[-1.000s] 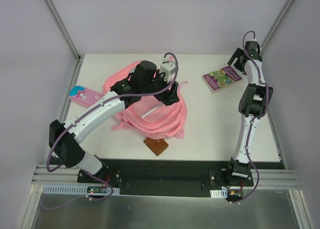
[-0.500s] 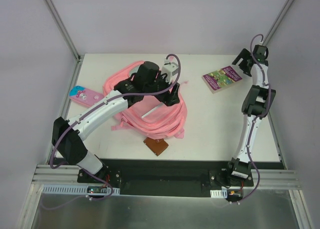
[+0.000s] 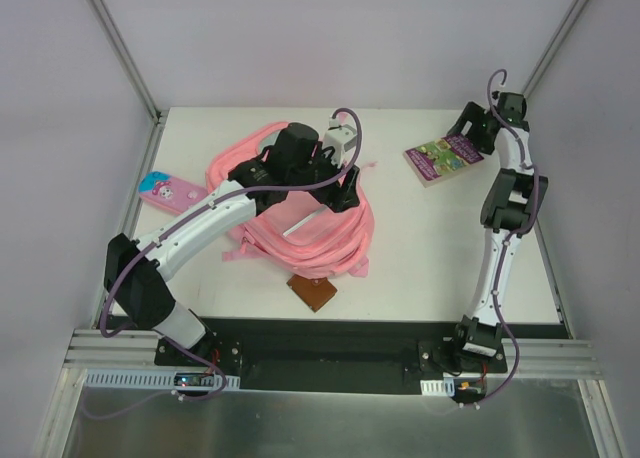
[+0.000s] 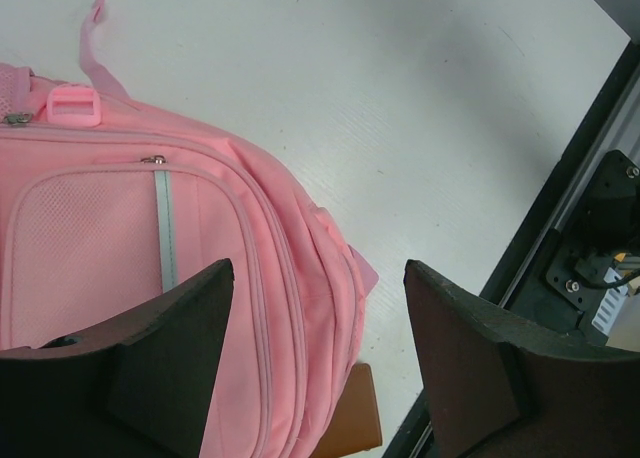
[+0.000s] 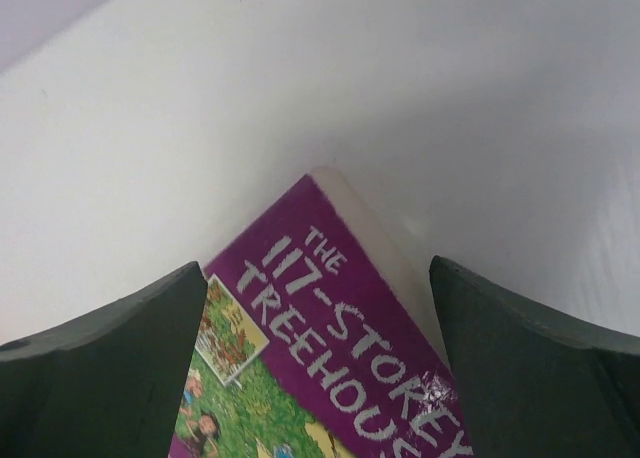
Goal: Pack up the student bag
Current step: Adjust the book at the center of the board.
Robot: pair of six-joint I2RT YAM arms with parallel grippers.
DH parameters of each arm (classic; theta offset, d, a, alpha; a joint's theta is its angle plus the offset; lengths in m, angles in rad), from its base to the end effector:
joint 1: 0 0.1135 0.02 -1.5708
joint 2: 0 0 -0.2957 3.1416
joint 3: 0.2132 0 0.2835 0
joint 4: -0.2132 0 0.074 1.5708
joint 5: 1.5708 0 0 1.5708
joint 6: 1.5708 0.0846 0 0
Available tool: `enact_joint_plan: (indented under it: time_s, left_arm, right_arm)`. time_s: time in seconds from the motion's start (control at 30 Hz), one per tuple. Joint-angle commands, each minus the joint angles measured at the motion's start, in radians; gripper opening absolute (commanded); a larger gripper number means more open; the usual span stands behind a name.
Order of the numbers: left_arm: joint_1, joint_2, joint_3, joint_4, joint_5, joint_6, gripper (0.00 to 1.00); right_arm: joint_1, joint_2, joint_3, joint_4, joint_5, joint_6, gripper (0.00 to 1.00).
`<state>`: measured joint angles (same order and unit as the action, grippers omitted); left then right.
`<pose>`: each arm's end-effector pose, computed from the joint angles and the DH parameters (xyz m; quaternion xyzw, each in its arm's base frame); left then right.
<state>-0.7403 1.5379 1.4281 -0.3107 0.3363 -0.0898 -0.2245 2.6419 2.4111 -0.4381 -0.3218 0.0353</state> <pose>0.3006 -0.3125 0.3755 0.3506 0.7548 -0.3448 0.4341 0.6728 -0.1262 0.1545 0.0459 0.8900 0.1029 0.4419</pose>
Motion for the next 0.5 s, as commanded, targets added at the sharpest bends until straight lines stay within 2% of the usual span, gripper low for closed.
enact_joint_plan:
  time_s: [0.0, 0.17, 0.3, 0.47]
  left_arm:
    - [-0.005, -0.033, 0.011, 0.027, 0.018, 0.002, 0.68]
    - [-0.004, -0.053, -0.006, 0.025, 0.020, 0.002, 0.68]
    - [-0.004, -0.073, -0.017, 0.025, 0.020, 0.001, 0.68]
    - [-0.004, -0.079, -0.009, 0.025, 0.024, 0.007, 0.68]
  right_arm:
    - [0.063, -0.137, -0.151, -0.195, 0.058, -0.167, 0.96]
    - [0.122, -0.184, -0.199, -0.323, 0.261, -0.357, 0.96]
    - [0.174, -0.246, -0.282, -0.408, 0.346, -0.419, 0.96]
    - [0.200, -0.379, -0.585, -0.363, 0.359, -0.402, 0.96]
